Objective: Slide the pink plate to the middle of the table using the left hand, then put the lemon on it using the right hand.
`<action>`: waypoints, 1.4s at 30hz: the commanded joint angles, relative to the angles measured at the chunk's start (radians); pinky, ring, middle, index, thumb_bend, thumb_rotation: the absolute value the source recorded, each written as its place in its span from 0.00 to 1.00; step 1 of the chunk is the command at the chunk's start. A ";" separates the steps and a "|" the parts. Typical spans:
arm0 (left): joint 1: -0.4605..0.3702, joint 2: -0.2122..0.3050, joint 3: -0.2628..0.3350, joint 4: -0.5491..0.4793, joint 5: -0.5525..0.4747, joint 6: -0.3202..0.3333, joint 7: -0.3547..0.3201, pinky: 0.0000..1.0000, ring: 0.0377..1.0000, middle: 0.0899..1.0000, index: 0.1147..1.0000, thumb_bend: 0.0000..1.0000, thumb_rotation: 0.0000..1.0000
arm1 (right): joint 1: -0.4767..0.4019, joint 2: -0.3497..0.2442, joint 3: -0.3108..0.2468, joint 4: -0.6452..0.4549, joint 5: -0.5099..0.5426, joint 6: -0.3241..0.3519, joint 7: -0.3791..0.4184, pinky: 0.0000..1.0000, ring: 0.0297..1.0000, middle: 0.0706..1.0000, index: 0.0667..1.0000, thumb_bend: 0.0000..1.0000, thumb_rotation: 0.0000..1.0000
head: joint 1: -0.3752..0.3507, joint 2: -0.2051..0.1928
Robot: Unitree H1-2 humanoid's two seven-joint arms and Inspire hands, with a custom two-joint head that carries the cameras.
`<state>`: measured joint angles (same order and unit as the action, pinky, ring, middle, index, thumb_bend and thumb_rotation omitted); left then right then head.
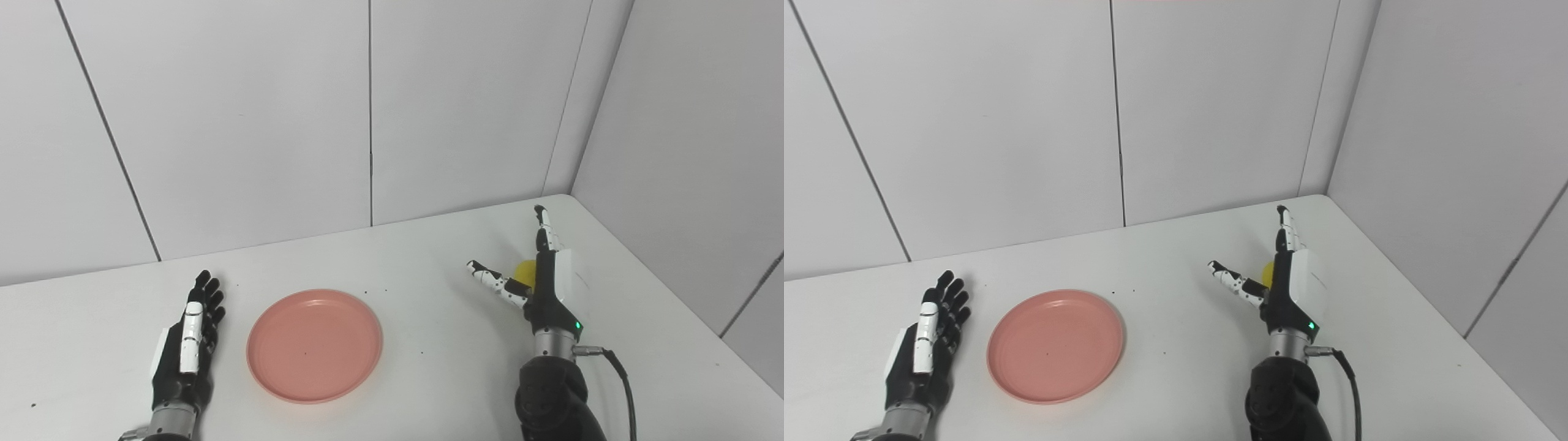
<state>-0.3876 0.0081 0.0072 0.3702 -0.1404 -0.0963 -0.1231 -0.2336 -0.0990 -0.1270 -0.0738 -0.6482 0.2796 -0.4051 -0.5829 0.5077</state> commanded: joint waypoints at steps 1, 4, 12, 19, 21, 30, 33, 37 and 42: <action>0.020 0.014 0.004 0.008 -0.007 -0.008 -0.019 1.00 1.00 0.99 0.98 0.51 1.00 | -0.019 -0.029 -0.011 -0.041 -0.026 0.017 -0.012 0.76 0.87 0.91 0.92 0.83 0.36 | 0.000 0.002; 0.021 0.015 0.004 0.004 -0.005 -0.008 -0.022 1.00 1.00 0.99 0.99 0.50 1.00 | -0.015 -0.041 -0.018 -0.047 -0.037 0.043 -0.006 0.76 0.88 0.91 0.92 0.84 0.34 | 0.005 0.006; 0.025 0.009 0.005 -0.011 -0.002 0.000 -0.023 1.00 0.99 0.99 0.98 0.52 1.00 | -0.001 -0.074 -0.039 -0.062 -0.032 0.117 0.035 0.78 0.89 0.91 0.92 0.83 0.25 | 0.005 0.013; 0.027 0.011 0.003 -0.016 -0.002 -0.004 -0.030 1.00 0.99 0.99 0.99 0.53 1.00 | -0.005 -0.083 -0.049 -0.012 -0.010 0.126 0.031 0.74 0.86 0.88 0.89 0.81 0.18 | 0.003 0.017; 0.028 0.012 0.003 -0.017 0.000 -0.003 -0.028 1.00 0.99 0.99 0.99 0.53 1.00 | -0.008 -0.085 -0.049 0.004 -0.003 0.129 0.034 0.73 0.85 0.88 0.89 0.81 0.16 | 0.002 0.019; 0.028 0.015 0.004 -0.021 0.001 0.004 -0.029 1.00 0.99 0.99 0.98 0.52 1.00 | -0.030 -0.102 -0.030 0.088 0.017 0.131 0.045 0.72 0.82 0.86 0.86 0.79 0.11 | -0.002 0.026; 0.029 0.015 0.005 -0.027 0.000 0.008 -0.029 1.00 0.99 0.99 0.99 0.52 1.00 | -0.035 -0.109 -0.019 0.114 0.028 0.114 0.048 0.72 0.82 0.86 0.86 0.78 0.10 | 0.002 0.028; 0.030 0.014 0.007 -0.026 -0.004 0.007 -0.029 1.00 0.99 0.99 0.99 0.53 1.00 | -0.045 -0.118 -0.004 0.134 0.036 0.123 0.052 0.69 0.80 0.86 0.85 0.78 0.11 | -0.001 0.033; 0.031 0.013 0.006 -0.033 -0.002 0.010 -0.028 1.00 0.98 0.98 0.98 0.52 1.00 | -0.059 -0.136 0.018 0.134 0.018 0.179 0.087 0.48 0.61 0.84 0.83 0.75 0.09 | 0.002 0.034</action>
<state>-0.3693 0.0137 0.0126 0.3398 -0.1403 -0.0829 -0.1444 -0.2541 -0.2114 -0.1111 0.0761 -0.6169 0.4351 -0.3265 -0.5814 0.5415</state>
